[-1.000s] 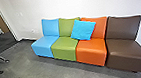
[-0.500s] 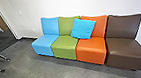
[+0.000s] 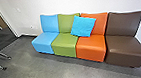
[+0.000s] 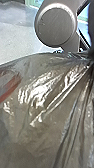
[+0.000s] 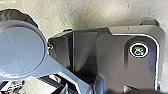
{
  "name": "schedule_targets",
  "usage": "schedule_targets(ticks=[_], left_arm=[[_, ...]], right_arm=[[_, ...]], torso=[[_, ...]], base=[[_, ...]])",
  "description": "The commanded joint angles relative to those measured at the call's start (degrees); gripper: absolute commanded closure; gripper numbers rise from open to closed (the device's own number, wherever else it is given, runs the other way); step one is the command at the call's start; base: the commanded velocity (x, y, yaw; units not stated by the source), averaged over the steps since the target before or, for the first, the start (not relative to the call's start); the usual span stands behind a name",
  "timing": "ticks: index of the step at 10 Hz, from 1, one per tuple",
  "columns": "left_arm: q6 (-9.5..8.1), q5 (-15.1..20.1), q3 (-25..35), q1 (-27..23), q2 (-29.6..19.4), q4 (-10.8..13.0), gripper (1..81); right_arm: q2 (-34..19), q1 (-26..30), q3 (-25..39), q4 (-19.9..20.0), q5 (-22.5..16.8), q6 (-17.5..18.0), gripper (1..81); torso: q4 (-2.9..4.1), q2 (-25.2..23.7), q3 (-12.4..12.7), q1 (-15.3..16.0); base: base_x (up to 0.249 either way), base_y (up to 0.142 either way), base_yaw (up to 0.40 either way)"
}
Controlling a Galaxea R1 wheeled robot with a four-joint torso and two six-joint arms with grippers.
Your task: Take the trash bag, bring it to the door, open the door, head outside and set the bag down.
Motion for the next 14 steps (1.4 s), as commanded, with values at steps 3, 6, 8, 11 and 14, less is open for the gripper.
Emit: schedule_targets(ticks=[3, 6, 8, 11, 14], left_arm=[[0.37, 3.82, -2.64, -0.91, 1.27, 1.29, 81.1], [0.37, 3.82, -5.54, 0.06, 2.94, 1.29, 81.1], [0.37, 3.73, -8.71, 1.46, 4.61, 1.56, 81.1], [0.37, 3.65, -13.88, 4.10, 8.12, 1.73, 81.1], [0.37, 1.27, -16.60, 5.95, 10.05, 1.82, 81.1]], right_arm=[[-0.58, 2.30, 0.43, 0.39, -4.24, -0.26, 1.0], [1.08, 0.90, -1.85, 0.30, -4.24, -0.26, 1.0], [4.42, -0.60, -6.07, -0.05, -4.24, -0.34, 1.0], [8.27, -1.83, -10.01, -2.58, -4.07, -1.04, 1.0], [12.06, -2.44, -13.98, -3.39, -4.07, -1.14, 1.0]], torso=[[0.00, 8.44, 7.73, -5.42], [0.00, 14.19, 13.51, -9.22], [0.00, 18.03, 17.36, -11.78], [0.00, 23.71, 23.01, -15.54], [0.00, 29.03, 22.71, -19.08]], base=[[0.000, 0.000, 0.000], [0.000, 0.000, 0.000], [0.000, 0.000, 0.000], [0.000, 0.000, 0.000], [0.000, 0.000, 0.000]])
